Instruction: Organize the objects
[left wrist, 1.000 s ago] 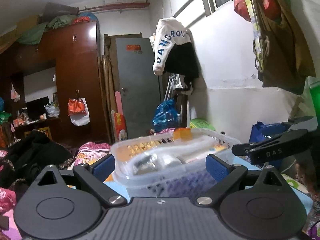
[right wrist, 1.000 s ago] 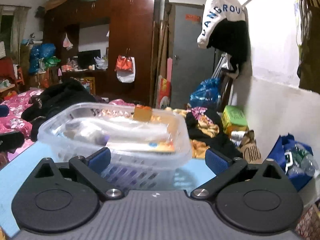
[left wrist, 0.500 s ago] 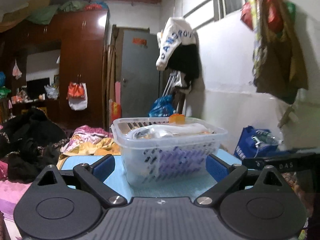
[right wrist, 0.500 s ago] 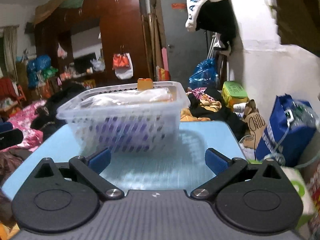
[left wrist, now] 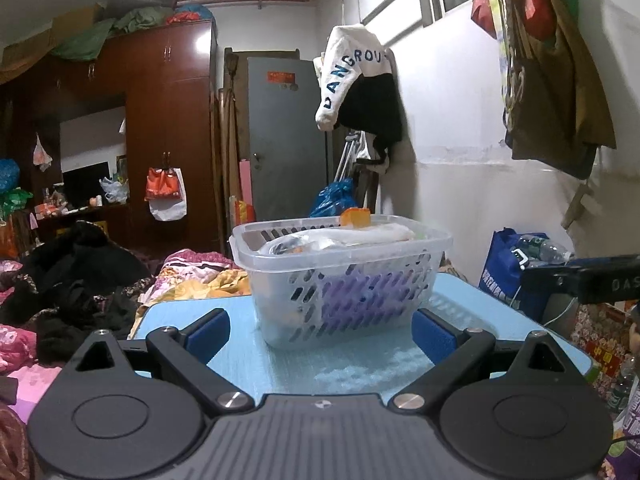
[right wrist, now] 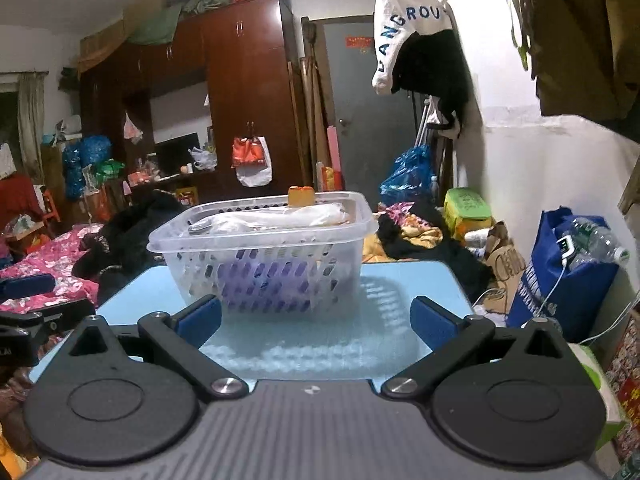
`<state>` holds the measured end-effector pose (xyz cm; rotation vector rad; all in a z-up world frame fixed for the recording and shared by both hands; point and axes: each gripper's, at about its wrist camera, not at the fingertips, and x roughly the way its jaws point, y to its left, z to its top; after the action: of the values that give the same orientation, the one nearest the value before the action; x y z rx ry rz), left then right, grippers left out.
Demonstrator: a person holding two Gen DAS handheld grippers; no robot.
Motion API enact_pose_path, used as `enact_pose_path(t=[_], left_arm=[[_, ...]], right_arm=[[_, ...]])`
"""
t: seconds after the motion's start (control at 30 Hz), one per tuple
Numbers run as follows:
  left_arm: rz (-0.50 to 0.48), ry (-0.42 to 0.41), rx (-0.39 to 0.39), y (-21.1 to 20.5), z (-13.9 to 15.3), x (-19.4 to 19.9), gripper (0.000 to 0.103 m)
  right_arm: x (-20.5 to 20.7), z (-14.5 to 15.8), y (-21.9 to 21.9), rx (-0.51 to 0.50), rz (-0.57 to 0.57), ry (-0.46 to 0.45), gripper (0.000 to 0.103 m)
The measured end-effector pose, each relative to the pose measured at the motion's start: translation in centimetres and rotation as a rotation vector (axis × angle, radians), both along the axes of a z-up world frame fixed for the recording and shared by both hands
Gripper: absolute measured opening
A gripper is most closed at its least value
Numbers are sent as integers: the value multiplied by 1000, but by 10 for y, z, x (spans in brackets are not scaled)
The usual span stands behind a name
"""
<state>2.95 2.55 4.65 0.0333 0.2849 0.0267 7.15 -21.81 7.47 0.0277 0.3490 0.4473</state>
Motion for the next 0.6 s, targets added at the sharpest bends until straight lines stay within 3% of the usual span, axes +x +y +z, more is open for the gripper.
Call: enact_pose_path(t=[0.6], left_arm=[[-1,11,24,-5,-3,2,99]], right_arm=[[-9,-6,4,-9,34,-14,103]])
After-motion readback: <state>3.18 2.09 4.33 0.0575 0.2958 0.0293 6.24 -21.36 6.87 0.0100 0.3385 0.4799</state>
